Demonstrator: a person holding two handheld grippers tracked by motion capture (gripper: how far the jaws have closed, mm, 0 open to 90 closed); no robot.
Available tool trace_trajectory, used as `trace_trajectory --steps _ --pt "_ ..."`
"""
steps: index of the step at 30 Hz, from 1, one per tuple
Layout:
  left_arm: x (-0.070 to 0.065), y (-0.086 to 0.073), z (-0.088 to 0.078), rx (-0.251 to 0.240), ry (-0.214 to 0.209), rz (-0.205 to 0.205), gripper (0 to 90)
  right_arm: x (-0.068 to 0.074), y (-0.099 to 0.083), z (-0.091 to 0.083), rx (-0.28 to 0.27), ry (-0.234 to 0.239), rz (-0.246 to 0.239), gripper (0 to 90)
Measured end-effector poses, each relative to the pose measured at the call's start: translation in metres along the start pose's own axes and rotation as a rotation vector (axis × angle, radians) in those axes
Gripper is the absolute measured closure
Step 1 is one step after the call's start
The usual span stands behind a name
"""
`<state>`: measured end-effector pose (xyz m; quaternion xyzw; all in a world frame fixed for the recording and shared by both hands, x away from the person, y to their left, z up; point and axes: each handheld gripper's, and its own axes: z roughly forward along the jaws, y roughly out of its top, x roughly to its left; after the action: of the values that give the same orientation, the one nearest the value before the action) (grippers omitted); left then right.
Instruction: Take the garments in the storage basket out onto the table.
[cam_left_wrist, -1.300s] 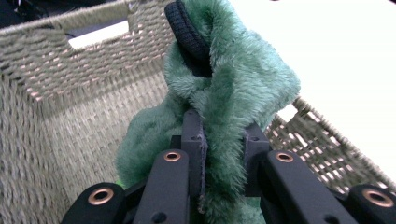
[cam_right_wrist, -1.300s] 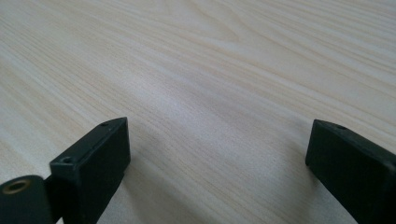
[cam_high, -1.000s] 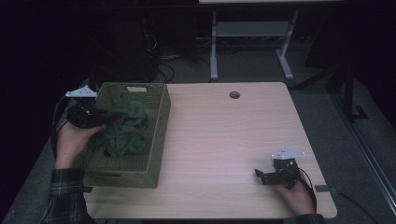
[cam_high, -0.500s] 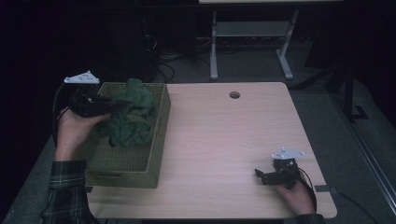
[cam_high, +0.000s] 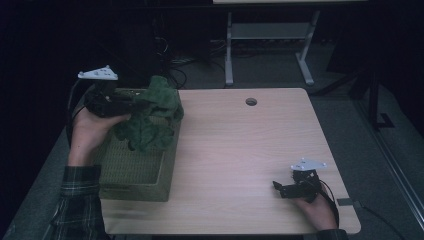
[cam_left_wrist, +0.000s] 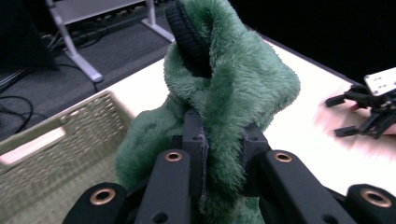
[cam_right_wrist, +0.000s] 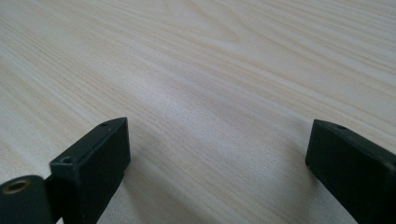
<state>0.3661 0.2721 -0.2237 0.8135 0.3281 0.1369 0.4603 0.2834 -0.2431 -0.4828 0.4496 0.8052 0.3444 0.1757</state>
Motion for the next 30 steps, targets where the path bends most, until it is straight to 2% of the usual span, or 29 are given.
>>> trace_trajectory --steps 6,14,30 --pt "-0.012 0.010 0.014 -0.003 -0.048 0.016 77.1 0.000 0.000 0.000 0.000 0.000 0.000 6.2" --pt "-0.035 0.021 0.039 0.022 -0.110 0.055 77.5 0.000 0.000 0.000 0.000 0.000 0.000 6.2" --pt "-0.083 0.035 0.091 0.038 -0.161 0.113 77.6 0.000 0.000 0.000 0.001 0.001 0.003 6.2"
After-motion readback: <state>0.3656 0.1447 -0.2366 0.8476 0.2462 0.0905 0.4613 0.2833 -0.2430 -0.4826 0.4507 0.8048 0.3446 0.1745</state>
